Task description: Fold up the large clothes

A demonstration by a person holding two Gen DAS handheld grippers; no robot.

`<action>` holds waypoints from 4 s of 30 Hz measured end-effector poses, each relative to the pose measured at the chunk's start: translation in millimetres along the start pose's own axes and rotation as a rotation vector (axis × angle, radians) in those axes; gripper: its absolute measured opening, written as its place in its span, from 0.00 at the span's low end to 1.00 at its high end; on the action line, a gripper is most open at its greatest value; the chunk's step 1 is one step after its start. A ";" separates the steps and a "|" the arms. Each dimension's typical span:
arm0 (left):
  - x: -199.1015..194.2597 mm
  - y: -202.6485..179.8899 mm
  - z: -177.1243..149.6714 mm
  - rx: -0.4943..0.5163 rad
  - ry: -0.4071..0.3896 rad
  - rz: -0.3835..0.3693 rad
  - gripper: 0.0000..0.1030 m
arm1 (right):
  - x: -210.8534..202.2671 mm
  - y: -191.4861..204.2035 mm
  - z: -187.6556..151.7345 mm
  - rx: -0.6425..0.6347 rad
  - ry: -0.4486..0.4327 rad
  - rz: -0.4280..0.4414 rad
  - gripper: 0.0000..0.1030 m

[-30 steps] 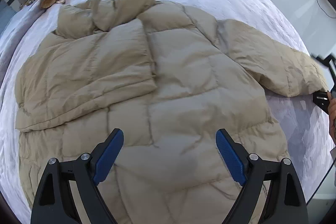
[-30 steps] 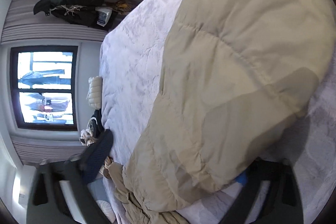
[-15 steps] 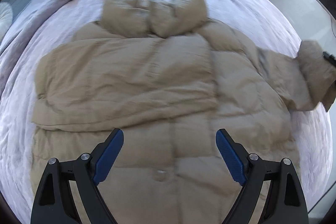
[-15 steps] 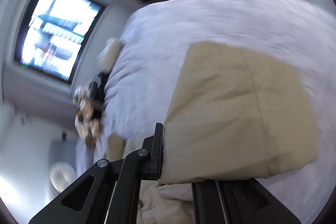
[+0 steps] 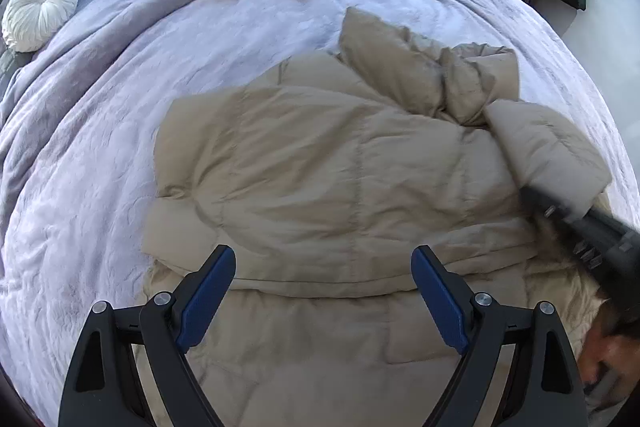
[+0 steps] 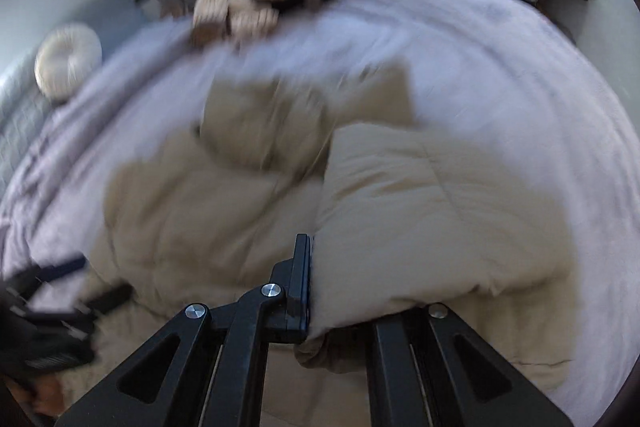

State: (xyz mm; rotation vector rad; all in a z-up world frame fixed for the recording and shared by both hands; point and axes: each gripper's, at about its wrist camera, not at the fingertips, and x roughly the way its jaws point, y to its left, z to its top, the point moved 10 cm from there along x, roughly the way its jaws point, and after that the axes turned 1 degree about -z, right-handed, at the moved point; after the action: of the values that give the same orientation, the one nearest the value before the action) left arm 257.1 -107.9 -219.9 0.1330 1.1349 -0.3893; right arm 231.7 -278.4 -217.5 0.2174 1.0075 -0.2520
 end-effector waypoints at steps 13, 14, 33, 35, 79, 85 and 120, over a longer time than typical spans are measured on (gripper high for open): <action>13.7 2.8 5.0 -0.017 0.020 -0.070 0.88 | -56.0 -68.6 -27.9 0.441 -0.035 0.137 0.78; 14.5 2.8 5.7 -0.022 0.020 -0.079 0.88 | -56.0 -82.3 -30.5 0.515 -0.040 0.154 0.78; -10.1 12.4 43.2 -0.374 0.036 -0.736 0.88 | -7.4 67.5 15.8 0.080 -0.004 0.294 0.09; -9.8 10.9 46.3 -0.389 0.049 -0.789 0.88 | 2.7 84.0 3.7 0.041 0.053 0.296 0.12; 16.1 32.4 27.2 -0.234 0.064 -0.526 0.91 | -37.3 -151.2 -92.5 0.747 0.069 0.222 0.74; 42.2 -8.3 31.8 -0.124 0.135 -0.493 0.37 | -36.9 -155.7 -90.3 0.828 0.045 0.261 0.74; 33.7 -1.3 16.3 -0.031 0.128 -0.386 0.12 | -2.5 -208.2 -47.9 0.539 0.059 0.002 0.11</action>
State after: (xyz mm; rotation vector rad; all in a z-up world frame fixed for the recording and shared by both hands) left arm 282.8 -121.9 -243.3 -0.0922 1.2946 -0.7130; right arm 128.0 -461.7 -253.3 0.7182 0.9822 -0.5167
